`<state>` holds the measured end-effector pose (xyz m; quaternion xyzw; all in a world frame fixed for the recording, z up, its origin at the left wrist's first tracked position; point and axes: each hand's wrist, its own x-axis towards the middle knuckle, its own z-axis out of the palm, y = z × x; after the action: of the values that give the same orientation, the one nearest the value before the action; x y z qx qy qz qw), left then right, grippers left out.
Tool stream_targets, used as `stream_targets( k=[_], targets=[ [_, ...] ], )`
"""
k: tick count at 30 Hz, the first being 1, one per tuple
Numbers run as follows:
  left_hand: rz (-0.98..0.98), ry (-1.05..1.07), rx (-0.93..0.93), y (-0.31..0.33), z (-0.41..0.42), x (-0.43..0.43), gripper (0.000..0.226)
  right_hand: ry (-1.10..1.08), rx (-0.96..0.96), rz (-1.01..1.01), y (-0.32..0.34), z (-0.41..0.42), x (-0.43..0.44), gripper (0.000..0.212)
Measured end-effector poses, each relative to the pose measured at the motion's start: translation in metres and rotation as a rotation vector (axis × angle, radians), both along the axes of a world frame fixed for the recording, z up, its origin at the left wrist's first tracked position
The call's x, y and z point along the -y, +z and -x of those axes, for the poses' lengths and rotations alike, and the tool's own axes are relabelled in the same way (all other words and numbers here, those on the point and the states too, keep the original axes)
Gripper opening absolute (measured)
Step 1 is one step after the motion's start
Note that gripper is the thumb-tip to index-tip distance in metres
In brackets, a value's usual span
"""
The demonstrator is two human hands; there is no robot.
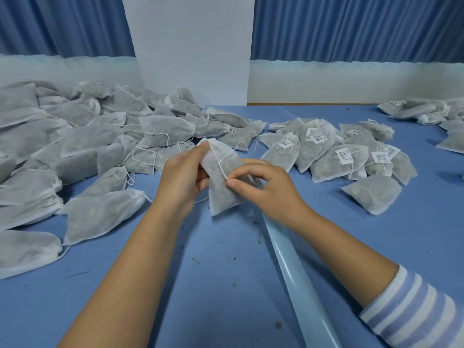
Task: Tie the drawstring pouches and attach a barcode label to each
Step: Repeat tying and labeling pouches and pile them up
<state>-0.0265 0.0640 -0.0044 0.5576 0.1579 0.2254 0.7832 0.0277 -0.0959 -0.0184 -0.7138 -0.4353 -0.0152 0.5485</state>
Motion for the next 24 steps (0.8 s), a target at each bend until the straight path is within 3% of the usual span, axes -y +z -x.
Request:
stream_targets(
  k=[6, 10, 16, 21, 24],
  targets=[
    [0.056, -0.213, 0.057, 0.004, 0.004, 0.000, 0.015, -0.051, -0.155, -0.120, 0.003, -0.009, 0.003, 0.008],
    [-0.135, -0.097, -0.055, 0.002, 0.005, 0.001, 0.017, -0.071, -0.211, -0.143, 0.005, -0.011, 0.004, 0.007],
    [-0.239, 0.064, -0.180, 0.002, 0.004, 0.005, 0.025, -0.109, 0.101, 0.009, -0.005, -0.001, -0.002, 0.008],
    [-0.183, -0.092, -0.165, 0.007, 0.010, 0.004, 0.025, -0.146, 0.280, 0.097, -0.006, -0.004, 0.000, 0.001],
    [-0.278, -0.120, -0.198, 0.007, 0.011, 0.003, 0.025, -0.126, 0.294, 0.123, -0.006, -0.004, 0.001, 0.005]
  ],
)
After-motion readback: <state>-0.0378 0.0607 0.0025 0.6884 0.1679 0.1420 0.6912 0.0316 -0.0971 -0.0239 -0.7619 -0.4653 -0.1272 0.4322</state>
